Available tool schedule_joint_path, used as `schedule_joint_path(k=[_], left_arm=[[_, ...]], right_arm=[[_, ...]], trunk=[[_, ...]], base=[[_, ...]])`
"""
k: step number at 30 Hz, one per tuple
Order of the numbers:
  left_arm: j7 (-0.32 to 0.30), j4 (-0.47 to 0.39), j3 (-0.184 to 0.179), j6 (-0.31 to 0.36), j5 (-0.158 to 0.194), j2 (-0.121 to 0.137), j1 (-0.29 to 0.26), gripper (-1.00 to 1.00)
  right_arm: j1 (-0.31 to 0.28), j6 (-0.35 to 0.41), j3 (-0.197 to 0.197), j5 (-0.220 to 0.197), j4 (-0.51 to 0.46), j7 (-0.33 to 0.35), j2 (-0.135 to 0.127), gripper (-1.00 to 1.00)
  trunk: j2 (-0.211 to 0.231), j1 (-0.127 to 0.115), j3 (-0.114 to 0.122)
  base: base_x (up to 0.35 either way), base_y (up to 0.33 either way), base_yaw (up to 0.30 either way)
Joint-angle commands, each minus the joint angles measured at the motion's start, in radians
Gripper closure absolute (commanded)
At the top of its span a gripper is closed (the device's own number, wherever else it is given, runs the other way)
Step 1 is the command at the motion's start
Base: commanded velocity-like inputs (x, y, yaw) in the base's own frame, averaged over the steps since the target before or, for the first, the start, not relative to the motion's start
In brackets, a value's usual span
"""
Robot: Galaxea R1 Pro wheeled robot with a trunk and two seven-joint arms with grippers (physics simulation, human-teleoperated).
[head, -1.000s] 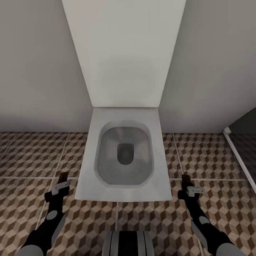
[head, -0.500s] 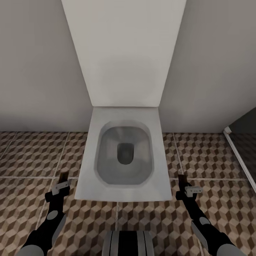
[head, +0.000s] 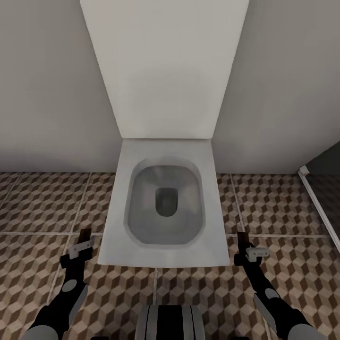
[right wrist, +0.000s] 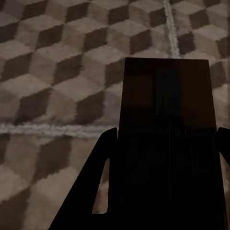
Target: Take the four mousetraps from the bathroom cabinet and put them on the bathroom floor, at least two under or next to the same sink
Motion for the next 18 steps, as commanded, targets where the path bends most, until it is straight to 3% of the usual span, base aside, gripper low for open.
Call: schedule_joint_path(k=[1, 18], left_arm=[[0.001, 0.000, -0.002, -0.003, 0.004, -0.001, 0.000, 1.00], [-0.004, 0.000, -0.006, -0.003, 0.004, -0.009, 0.000, 1.00]], right_arm=[[-0.001, -0.004, 0.004, -0.013, 0.001, 0.007, -0.001, 1.00], [-0.001, -0.004, 0.004, -0.013, 0.003, 0.006, -0.001, 1.00]], trunk=[[0.000, 0.000, -0.001], [0.000, 0.000, -0.001]], base=[[0.000, 0.000, 0.000], [0.000, 0.000, 0.000]])
